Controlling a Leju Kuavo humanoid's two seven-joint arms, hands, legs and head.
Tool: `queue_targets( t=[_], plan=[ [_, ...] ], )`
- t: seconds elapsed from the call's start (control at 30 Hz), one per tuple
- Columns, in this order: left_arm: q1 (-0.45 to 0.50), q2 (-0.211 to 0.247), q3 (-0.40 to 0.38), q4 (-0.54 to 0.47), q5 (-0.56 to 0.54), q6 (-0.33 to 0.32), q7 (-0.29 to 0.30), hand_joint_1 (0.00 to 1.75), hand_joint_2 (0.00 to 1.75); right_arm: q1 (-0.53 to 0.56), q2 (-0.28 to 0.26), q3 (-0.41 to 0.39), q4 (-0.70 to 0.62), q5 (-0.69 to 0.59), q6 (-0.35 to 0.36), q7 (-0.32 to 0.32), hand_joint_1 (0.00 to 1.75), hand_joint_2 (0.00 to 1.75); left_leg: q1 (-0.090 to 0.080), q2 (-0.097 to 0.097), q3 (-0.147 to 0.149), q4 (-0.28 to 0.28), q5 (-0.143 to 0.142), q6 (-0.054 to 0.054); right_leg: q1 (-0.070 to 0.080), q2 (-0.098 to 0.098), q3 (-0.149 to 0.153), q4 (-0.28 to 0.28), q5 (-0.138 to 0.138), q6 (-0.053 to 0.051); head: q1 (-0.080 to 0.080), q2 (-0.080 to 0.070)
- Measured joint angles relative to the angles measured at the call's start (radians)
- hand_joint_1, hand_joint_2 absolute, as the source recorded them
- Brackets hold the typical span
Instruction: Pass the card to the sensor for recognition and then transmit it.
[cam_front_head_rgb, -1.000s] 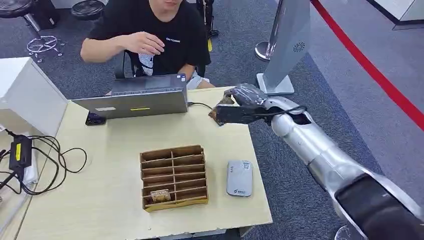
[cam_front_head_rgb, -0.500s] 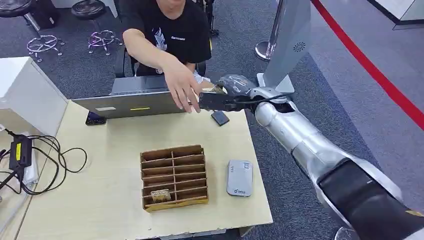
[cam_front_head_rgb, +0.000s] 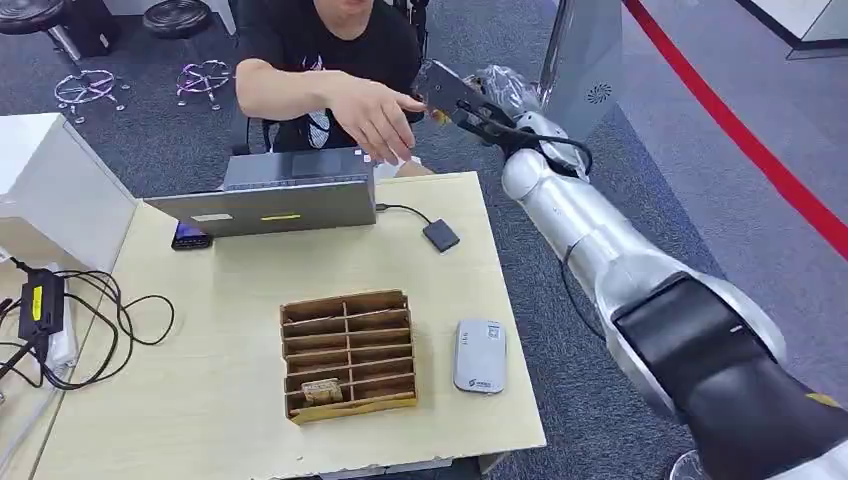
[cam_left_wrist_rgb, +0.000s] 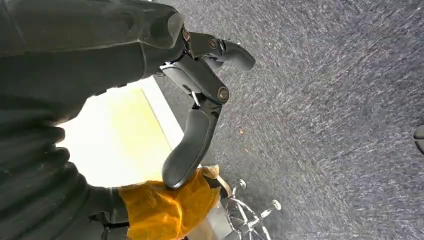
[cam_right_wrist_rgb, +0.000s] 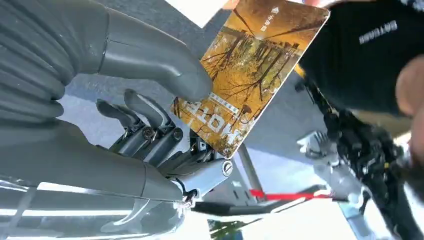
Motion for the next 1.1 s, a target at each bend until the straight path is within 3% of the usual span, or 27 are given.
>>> queue_targets(
  t=[0.27, 0.4, 0.5, 0.73, 0.83, 1.1],
  plan=[
    [0.008, -0.003, 0.0, 0.0, 0.003, 0.015, -0.009, 0.0, 1.75, 0.016, 0.0, -0.085, -0.006, -0.007, -0.02, -0.151, 0.0, 1.75, 0.0, 0.0, 0.0, 0.0, 0.0, 0.0, 0.0, 0.0, 0.0, 0.0, 0.0, 0.0, 0.0, 0.0],
    [0.027, -0.003, 0.003, 0.0, 0.019, 0.027, -0.023, 0.0, 1.75, 0.076, 0.0, -0.142, -0.075, -0.067, 0.036, -0.293, 0.0, 1.75, 0.0, 0.0, 0.0, 0.0, 0.0, 0.0, 0.0, 0.0, 0.0, 0.0, 0.0, 0.0, 0.0, 0.0],
    [0.042, -0.003, 0.013, 0.0, 0.041, 0.034, -0.028, 0.0, 1.75, 0.169, -0.013, -0.176, -0.19, -0.098, 0.074, -0.357, 0.0, 1.75, 0.0, 0.0, 0.0, 0.0, 0.0, 0.0, 0.0, -0.001, 0.0, -0.001, 0.0, 0.0, 0.0, 0.0],
    [0.061, -0.002, 0.046, 0.0, 0.072, 0.037, -0.026, 0.0, 1.75, 0.398, -0.081, -0.21, -0.503, -0.117, 0.091, -0.404, 0.0, 1.75, 0.0, 0.0, -0.001, 0.0, -0.001, 0.0, 0.0, -0.001, 0.0, -0.001, -0.001, 0.0, 0.0, 0.0],
    [0.064, -0.002, 0.056, 0.0, 0.079, 0.042, -0.023, 0.0, 1.75, 0.468, -0.125, -0.226, -0.622, -0.103, 0.064, -0.401, 0.0, 1.75, 0.0, -0.001, -0.001, 0.0, -0.001, 0.0, 0.0, -0.002, 0.0, -0.001, -0.001, 0.0, 0.0, 0.0],
    [0.07, -0.001, 0.069, 0.0, 0.08, 0.045, -0.022, 0.0, 1.75, 0.539, -0.18, -0.255, -0.756, -0.093, 0.045, -0.4, 0.0, 1.75, 0.0, 0.001, -0.001, 0.0, -0.001, 0.0, 0.0, 0.0, -0.001, -0.001, 0.0, 0.0, 0.0, 0.0]
  ],
)
